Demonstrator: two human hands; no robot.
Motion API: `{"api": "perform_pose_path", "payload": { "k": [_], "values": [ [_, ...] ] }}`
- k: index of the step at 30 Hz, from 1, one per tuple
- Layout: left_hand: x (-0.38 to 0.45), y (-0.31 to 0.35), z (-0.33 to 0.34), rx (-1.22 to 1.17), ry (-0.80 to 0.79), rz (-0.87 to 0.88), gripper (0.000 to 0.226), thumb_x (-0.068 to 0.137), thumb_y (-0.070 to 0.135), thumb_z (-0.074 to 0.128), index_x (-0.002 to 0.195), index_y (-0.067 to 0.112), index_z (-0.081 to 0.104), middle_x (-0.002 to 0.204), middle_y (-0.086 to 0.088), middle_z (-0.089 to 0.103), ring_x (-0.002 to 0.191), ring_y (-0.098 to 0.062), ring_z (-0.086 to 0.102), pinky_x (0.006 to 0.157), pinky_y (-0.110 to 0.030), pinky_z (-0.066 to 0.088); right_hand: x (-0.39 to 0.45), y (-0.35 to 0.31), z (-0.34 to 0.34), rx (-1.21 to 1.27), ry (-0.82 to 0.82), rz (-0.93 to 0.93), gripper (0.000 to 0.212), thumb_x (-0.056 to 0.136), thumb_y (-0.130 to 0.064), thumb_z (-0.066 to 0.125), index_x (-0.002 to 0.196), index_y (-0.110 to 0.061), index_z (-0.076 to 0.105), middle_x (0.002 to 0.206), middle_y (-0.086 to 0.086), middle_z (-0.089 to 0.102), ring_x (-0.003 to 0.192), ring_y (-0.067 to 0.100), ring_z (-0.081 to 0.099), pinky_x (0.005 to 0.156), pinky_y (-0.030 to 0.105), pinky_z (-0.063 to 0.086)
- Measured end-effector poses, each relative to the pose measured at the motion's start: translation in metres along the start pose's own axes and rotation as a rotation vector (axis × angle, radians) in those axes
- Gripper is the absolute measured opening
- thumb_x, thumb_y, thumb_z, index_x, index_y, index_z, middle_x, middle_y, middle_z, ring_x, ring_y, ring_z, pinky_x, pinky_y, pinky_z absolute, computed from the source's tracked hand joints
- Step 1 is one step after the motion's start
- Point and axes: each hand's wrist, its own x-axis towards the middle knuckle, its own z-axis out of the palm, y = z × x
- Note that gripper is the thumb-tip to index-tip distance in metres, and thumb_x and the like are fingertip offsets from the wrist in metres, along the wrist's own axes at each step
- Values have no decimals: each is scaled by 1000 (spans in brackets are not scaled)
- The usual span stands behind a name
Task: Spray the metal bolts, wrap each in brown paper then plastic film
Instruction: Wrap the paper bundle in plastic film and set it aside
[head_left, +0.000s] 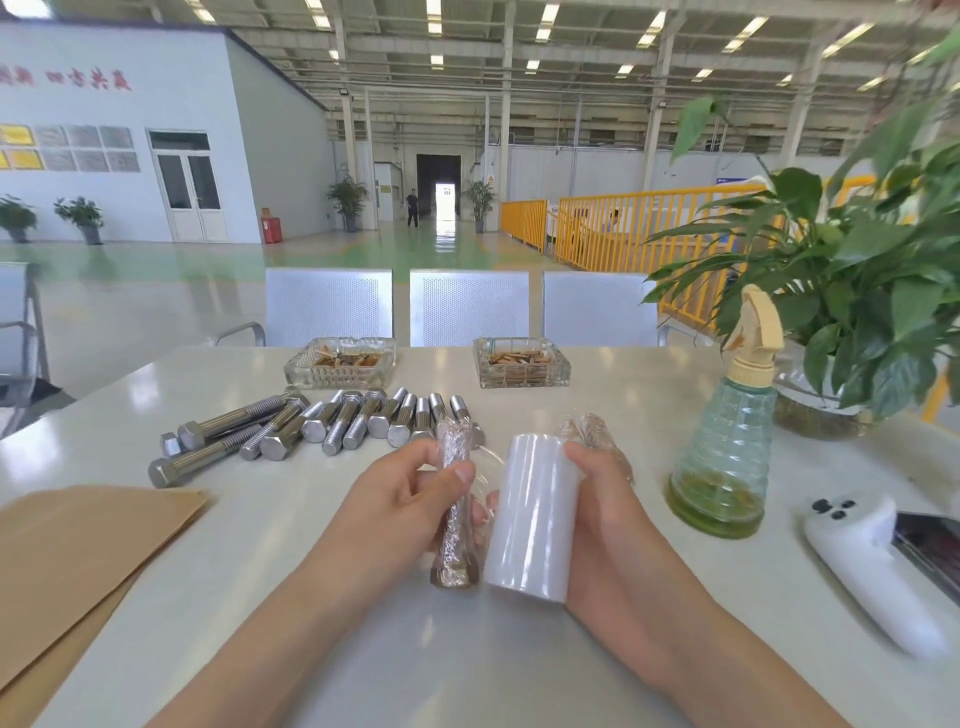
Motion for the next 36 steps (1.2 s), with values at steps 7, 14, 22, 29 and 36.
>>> {"api": "perform_pose_path", "payload": {
  "k": [7,14,22,29,36],
  "values": [
    [10,-4,-1,-12,128,8,31,106,36,51,92,8,57,70,-12,70,62,-29,72,50,-27,51,3,-20,4,-234,-20,37,47,78,-39,82,110,-5,77,110,18,75,100,31,74,91,46,61],
    [13,-4,-5,-170,172,-31,34,108,30,48,101,0,63,86,-17,74,78,-32,74,68,-38,62,20,-23,9,-371,-30,54,53,81,-42,80,120,-8,71,115,16,75,103,27,74,87,38,62],
    [16,-2,5,-278,22,-213,49,82,57,67,105,16,79,105,-27,73,97,-37,72,89,-45,58,20,14,19,-681,45,-323,34,77,-49,78,106,-34,67,99,2,76,90,22,75,82,44,62],
    [13,2,0,-246,-10,-147,75,69,75,76,75,1,65,74,-25,57,66,-29,58,67,-37,49,15,19,23,-808,108,-487,34,77,-56,72,103,-38,59,92,-2,76,83,16,75,83,48,60],
    [10,16,-2,-310,-24,-111,48,78,54,81,59,13,64,55,-4,34,49,-16,32,46,-23,34,14,20,25,-941,179,-607,33,76,-57,68,104,-46,54,99,-17,72,90,2,70,81,21,54]
  ]
}}
